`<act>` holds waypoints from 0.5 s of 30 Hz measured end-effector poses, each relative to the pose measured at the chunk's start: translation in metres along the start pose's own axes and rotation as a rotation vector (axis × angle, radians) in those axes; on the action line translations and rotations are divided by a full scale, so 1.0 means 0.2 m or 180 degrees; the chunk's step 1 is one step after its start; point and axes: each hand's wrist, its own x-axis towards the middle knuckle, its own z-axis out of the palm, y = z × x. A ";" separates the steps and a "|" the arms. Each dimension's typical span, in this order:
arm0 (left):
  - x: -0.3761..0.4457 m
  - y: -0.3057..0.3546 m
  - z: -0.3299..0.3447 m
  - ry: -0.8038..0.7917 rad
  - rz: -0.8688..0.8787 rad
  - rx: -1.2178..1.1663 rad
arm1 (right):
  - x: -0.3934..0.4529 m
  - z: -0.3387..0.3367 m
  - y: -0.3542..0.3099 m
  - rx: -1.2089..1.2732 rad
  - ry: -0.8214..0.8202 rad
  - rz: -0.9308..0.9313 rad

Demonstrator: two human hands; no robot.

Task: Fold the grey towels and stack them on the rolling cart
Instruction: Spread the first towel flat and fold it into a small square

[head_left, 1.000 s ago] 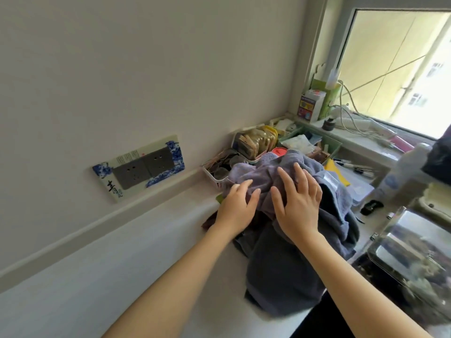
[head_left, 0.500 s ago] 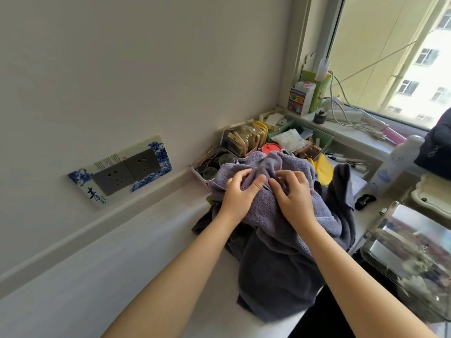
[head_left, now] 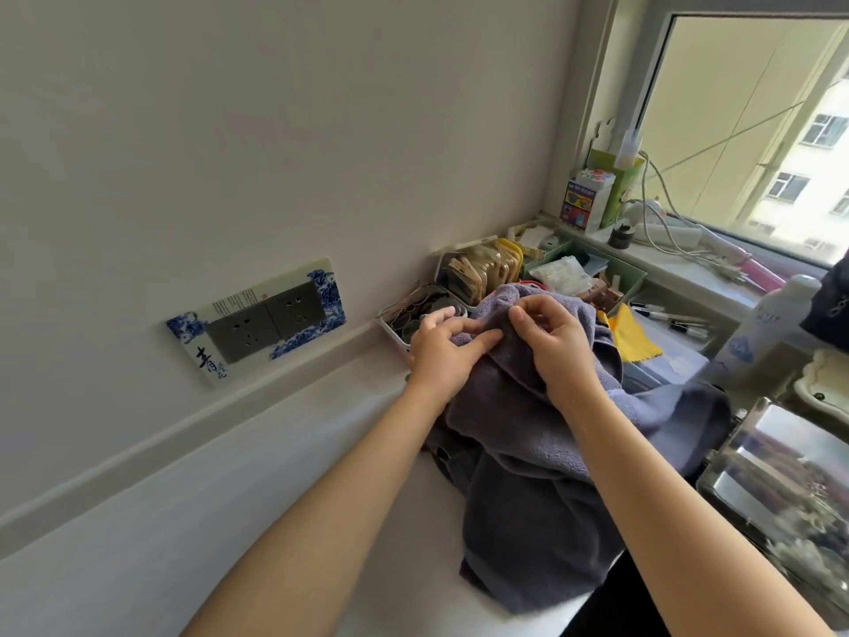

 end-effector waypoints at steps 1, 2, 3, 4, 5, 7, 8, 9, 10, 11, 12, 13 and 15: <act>-0.01 0.01 -0.02 0.0080 0.0000 -0.0099 | 0.00 0.01 -0.02 -0.0007 -0.0015 -0.0077; -0.01 0.02 -0.05 0.0199 0.0038 -0.0202 | -0.01 0.03 -0.05 -0.0021 -0.0035 -0.0162; -0.02 0.04 -0.08 0.0326 0.0099 -0.0244 | 0.00 0.05 -0.08 -0.0036 -0.0049 -0.0239; -0.03 0.06 -0.11 0.0451 0.0184 -0.0288 | 0.00 0.07 -0.11 -0.0036 -0.0061 -0.0310; -0.04 0.08 -0.15 0.0528 0.0246 -0.0433 | 0.00 0.10 -0.15 -0.0020 -0.0070 -0.0394; -0.07 0.12 -0.23 0.0514 0.0295 -0.1005 | -0.01 0.17 -0.23 -0.0036 -0.0097 -0.0624; -0.09 0.13 -0.28 0.0553 0.0286 -0.1152 | -0.01 0.21 -0.27 -0.0114 -0.0132 -0.0744; -0.10 0.14 -0.33 0.0651 0.0268 -0.1193 | -0.01 0.25 -0.29 -0.0257 -0.0183 -0.0840; -0.12 0.13 -0.38 0.0774 0.0220 -0.1238 | -0.01 0.30 -0.31 -0.0452 -0.0265 -0.0887; -0.14 0.11 -0.43 0.0931 0.0150 -0.1333 | -0.03 0.35 -0.31 -0.0699 -0.0350 -0.0873; -0.16 0.08 -0.48 0.1089 0.0089 -0.1436 | -0.04 0.38 -0.29 -0.0977 -0.0435 -0.0810; -0.19 0.06 -0.55 0.1281 0.0067 -0.1458 | -0.08 0.43 -0.27 -0.1232 -0.0553 -0.0762; -0.25 0.01 -0.69 0.1681 0.0081 -0.1366 | -0.15 0.52 -0.26 -0.1569 -0.0879 -0.0795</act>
